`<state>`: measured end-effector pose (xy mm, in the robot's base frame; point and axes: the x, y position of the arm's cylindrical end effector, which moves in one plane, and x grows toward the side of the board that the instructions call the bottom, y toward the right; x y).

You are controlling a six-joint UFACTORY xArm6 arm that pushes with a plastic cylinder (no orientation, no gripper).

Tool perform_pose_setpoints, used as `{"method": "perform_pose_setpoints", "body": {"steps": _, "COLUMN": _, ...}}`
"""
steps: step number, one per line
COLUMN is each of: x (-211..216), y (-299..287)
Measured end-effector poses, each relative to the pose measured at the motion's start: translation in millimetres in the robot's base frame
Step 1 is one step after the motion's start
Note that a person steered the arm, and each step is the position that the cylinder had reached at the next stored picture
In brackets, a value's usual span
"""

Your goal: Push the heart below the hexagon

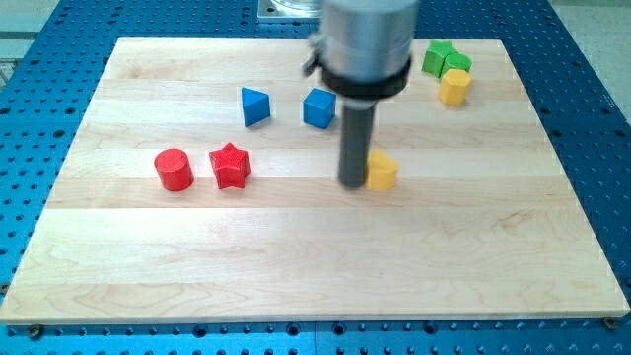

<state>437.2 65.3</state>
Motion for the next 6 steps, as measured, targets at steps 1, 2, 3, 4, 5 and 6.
{"method": "perform_pose_setpoints", "body": {"steps": 1, "x": 6.4, "y": -11.1}}
{"method": "perform_pose_setpoints", "body": {"steps": 2, "x": 42.6, "y": -47.6}}
{"method": "perform_pose_setpoints", "body": {"steps": 3, "x": 30.8, "y": 6.4}}
{"method": "perform_pose_setpoints", "body": {"steps": 4, "x": -24.2, "y": 61.7}}
{"method": "perform_pose_setpoints", "body": {"steps": 5, "x": -21.3, "y": 46.8}}
{"method": "perform_pose_setpoints", "body": {"steps": 6, "x": 41.3, "y": 60.7}}
